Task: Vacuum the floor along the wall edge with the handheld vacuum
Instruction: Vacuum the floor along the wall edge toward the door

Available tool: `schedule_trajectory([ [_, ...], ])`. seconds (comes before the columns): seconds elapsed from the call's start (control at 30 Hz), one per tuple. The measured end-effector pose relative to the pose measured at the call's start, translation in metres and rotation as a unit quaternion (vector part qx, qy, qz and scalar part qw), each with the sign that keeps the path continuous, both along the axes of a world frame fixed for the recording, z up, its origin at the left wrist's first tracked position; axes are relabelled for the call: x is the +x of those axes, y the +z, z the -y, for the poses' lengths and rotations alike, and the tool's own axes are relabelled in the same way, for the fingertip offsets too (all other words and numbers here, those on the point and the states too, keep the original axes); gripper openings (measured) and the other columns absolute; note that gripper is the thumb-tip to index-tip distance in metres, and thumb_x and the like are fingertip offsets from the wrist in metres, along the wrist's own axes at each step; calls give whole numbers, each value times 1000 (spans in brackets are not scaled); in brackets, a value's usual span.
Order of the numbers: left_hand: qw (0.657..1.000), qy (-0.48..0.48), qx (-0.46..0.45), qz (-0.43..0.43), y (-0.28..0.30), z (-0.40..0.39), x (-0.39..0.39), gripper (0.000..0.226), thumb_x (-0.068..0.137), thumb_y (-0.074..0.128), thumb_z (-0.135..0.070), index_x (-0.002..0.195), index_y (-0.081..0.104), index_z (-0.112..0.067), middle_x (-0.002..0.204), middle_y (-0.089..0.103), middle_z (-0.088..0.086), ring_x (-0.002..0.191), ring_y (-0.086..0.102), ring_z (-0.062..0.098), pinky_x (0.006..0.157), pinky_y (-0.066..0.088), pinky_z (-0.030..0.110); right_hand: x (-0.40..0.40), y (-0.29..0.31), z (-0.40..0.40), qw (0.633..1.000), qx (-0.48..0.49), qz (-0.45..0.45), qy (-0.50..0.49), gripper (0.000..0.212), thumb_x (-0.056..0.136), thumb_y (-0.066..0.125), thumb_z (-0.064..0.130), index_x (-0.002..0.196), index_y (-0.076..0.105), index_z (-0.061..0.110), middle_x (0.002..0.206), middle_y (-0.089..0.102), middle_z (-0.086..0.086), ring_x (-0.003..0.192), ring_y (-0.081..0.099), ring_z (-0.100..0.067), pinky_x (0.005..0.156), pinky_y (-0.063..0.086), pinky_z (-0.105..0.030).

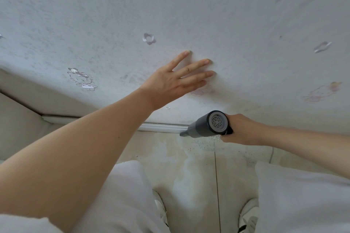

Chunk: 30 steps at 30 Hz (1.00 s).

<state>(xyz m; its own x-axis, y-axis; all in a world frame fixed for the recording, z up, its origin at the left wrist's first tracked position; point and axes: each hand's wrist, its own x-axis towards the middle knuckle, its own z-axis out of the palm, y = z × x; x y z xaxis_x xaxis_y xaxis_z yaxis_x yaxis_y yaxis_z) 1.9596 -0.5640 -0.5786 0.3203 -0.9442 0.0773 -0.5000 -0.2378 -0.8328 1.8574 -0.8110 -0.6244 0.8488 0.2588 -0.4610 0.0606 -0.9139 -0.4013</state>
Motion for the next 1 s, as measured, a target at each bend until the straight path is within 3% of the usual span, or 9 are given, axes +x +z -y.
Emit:
schedule_trajectory([
  [0.27, 998, -44, -33, 19, -3, -1, 7, 65, 99, 34, -6, 158, 13, -25, 165, -2, -2, 152, 8, 29, 120, 7, 57, 2, -2, -11, 999, 1, -2, 37, 38, 81, 61, 32, 115, 45, 29, 99, 64, 3, 87, 61, -19, 67, 48, -30],
  [0.4, 995, -77, -63, 21, -3, 8, 12, 60, 102, 35, -11, 158, 16, -22, 165, 3, -3, 151, 13, 27, 120, 10, 55, 2, -5, -7, 999, 3, 1, 36, 39, 80, 61, 33, 116, 46, 27, 99, 65, 1, 89, 61, -20, 70, 49, -33],
  [0.63, 991, -104, -79, 27, 0, 20, 25, 73, 95, 49, -38, 158, 16, -24, 165, 9, -5, 151, 14, 21, 122, 4, 48, 3, -5, 8, 1000, 17, -10, 11, 38, 75, 58, 39, 109, 46, 30, 93, 65, 2, 83, 62, -20, 75, 54, -44],
  [1.0, 989, -106, -54, 82, -5, 19, 31, 77, 95, 47, -42, 159, 8, -25, 165, 6, -6, 151, 14, 18, 122, 3, 48, -3, -5, 35, 1000, 17, -7, 0, 36, 78, 62, 34, 111, 47, 32, 93, 65, 4, 83, 63, -18, 75, 54, -40],
])
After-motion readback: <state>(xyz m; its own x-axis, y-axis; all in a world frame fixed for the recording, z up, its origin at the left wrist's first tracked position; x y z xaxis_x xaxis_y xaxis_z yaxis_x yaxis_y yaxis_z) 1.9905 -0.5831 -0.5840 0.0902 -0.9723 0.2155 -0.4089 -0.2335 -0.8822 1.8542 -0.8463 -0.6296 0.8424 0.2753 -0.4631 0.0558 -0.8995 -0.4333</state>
